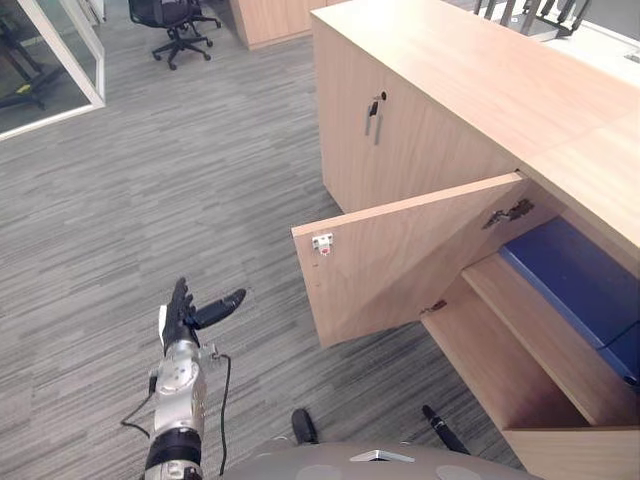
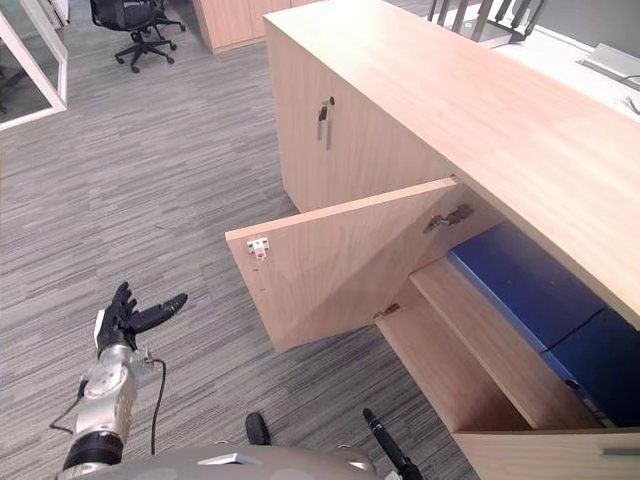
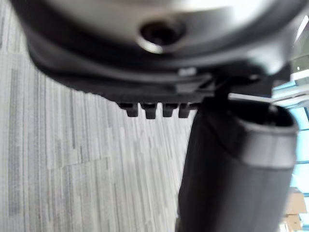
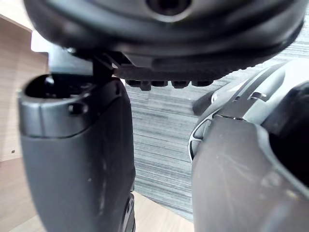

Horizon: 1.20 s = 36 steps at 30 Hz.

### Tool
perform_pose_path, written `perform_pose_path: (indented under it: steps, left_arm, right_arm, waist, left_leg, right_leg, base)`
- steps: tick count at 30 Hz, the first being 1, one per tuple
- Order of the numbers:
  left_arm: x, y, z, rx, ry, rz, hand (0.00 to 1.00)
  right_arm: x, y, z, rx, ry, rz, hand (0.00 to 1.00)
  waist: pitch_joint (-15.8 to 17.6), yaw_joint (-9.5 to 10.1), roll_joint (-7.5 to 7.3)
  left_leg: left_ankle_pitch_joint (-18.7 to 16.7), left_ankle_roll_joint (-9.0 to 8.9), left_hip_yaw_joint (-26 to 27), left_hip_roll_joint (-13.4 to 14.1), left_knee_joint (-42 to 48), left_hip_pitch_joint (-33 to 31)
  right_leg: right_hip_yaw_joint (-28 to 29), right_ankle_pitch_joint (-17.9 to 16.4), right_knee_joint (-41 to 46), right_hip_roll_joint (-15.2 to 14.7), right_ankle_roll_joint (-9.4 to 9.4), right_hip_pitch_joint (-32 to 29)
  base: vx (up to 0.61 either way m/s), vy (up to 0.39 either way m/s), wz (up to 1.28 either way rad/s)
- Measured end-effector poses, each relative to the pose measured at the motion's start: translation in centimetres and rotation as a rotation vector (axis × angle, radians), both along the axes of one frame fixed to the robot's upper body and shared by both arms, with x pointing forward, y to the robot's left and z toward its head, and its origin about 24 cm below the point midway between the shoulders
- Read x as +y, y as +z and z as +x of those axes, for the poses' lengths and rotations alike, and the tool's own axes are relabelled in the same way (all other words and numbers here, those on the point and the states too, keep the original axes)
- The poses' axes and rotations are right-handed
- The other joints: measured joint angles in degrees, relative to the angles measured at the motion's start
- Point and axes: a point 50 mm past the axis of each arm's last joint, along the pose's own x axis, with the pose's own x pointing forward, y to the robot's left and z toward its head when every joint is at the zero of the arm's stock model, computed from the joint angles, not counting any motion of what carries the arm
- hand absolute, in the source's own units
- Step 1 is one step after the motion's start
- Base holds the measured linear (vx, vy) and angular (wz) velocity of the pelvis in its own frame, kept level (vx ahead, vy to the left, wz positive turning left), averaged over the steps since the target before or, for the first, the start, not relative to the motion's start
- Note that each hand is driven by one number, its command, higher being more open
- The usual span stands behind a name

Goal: Walk over to the cabinet, pick up the folder, carry it to the office cabinet, place the folder inside the office cabinet, then close the office cabinet door

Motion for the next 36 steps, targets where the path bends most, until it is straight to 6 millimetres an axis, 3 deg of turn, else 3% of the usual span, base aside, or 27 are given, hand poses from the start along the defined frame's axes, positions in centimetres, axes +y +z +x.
perform_pose_path:
  steps: [4,7,9,13,14,16,20,22,25,31,36]
  left_arm:
    - [1.7,1.6,1.5,0.066,-0.082,0.187,1.00]
    - [2.8,4.1,4.4,0.158,-0.261,0.549,1.00]
    - [2.9,6.4,7.4,0.239,-0.443,0.905,1.00]
    - [2.0,7.2,10.2,0.372,-0.694,1.321,1.00]
    - [1.8,7.2,10.3,0.379,-0.725,1.356,1.00]
    - [-0.2,6.8,11.1,0.371,-0.892,1.504,1.00]
    - [-4.2,6.4,11.9,0.273,-1.107,1.630,1.00]
    - [-6.5,6.4,12.3,0.190,-1.190,1.693,1.00]
    - [-8.6,6.5,12.6,0.109,-1.259,1.763,1.00]
    - [-14.8,3.7,9.3,-0.128,-1.651,1.817,1.00]
    - [-16.7,2.7,8.3,-0.156,-1.665,1.768,1.00]
  right_arm:
    - [0.9,-0.2,-0.4,0.010,-0.002,0.035,1.00]
    - [1.0,-0.2,-0.4,0.001,0.001,0.044,1.00]
    - [0.9,-0.2,-0.4,-0.005,0.005,0.048,1.00]
    - [0.9,-0.1,-0.3,-0.010,0.017,0.044,1.00]
    - [0.9,-0.1,-0.2,-0.012,0.024,0.043,1.00]
    - [0.7,-0.1,0.0,-0.019,0.049,0.036,1.00]
    - [0.6,-0.1,-0.3,-0.011,0.071,0.031,1.00]
    - [0.6,-0.1,-0.5,-0.005,0.081,0.029,1.00]
    - [0.2,0.0,-0.7,-0.004,0.083,0.009,1.00]
    - [-0.4,0.1,-0.9,0.009,0.111,-0.032,1.00]
    - [-0.6,0.2,-0.4,0.007,0.106,-0.049,1.00]
  waist:
    - [-0.3,0.02,-2.02]
    - [-0.3,-0.02,-2.02]
    - [-0.2,-0.08,-1.77]
    - [-0.1,-1.31,-1.45]
    - [-0.1,-1.62,-1.43]
    - [-0.1,-2.29,-1.13]
    - [0.0,-4.01,-1.03]
    - [0.1,-5.09,-0.83]
    - [0.4,-5.35,-0.19]
    - [0.5,-6.31,1.28]
    - [0.6,-6.44,1.13]
  left_leg:
    - [-0.7,-0.94,1.3,0.1,0.0,1.6]
    - [-1.2,-1.50,1.9,0.3,0.0,2.4]
    - [-1.4,-1.77,2.3,0.8,0.0,2.5]
    - [-1.7,-2.23,3.5,1.4,0.1,3.2]
    - [-1.7,-2.26,3.6,1.5,0.1,3.3]
    - [-1.8,-2.44,4.7,2.2,0.2,3.4]
    - [-1.6,-2.76,5.7,3.3,0.3,3.3]
    - [-1.5,-2.94,5.9,3.9,0.3,2.9]
    - [-1.1,-3.45,6.5,5.0,0.3,2.2]
    - [-0.9,-3.67,7.0,6.0,0.3,1.6]
    - [-1.0,-3.68,7.0,5.6,0.3,1.5]
  right_leg:
    - [1.3,-0.1,-0.8,0.1,-0.36,1.3]
    - [1.5,0.1,-0.8,0.6,-0.77,1.6]
    - [1.6,0.4,-0.7,1.0,-1.32,1.5]
    - [2.8,0.7,-0.5,1.5,-1.71,1.3]
    - [3.0,0.7,-0.4,1.5,-1.70,1.3]
    - [3.5,0.9,0.4,1.9,-2.00,0.3]
    - [4.7,1.6,1.3,2.3,-2.28,-1.2]
    - [4.8,2.3,1.3,2.8,-2.37,-1.7]
    - [5.9,3.7,1.4,3.7,-2.67,-2.9]
    - [6.4,5.2,2.1,4.3,-2.14,-4.6]
    - [6.5,5.7,2.0,3.8,-1.63,-5.2]
  base:
    - [0.09,-0.019,-0.17]
    - [0.07,-0.027,-0.14]
    - [0.06,-0.022,-0.06]
    - [0.05,-0.024,-0.17]
    - [0.05,-0.024,-0.19]
    - [0.04,-0.030,-0.24]
    - [0.04,-0.028,-0.23]
    - [0.02,-0.051,-0.18]
    - [0.01,-0.043,-0.23]
    - [0.00,-0.011,-0.06]
    - [-0.04,0.018,-0.05]
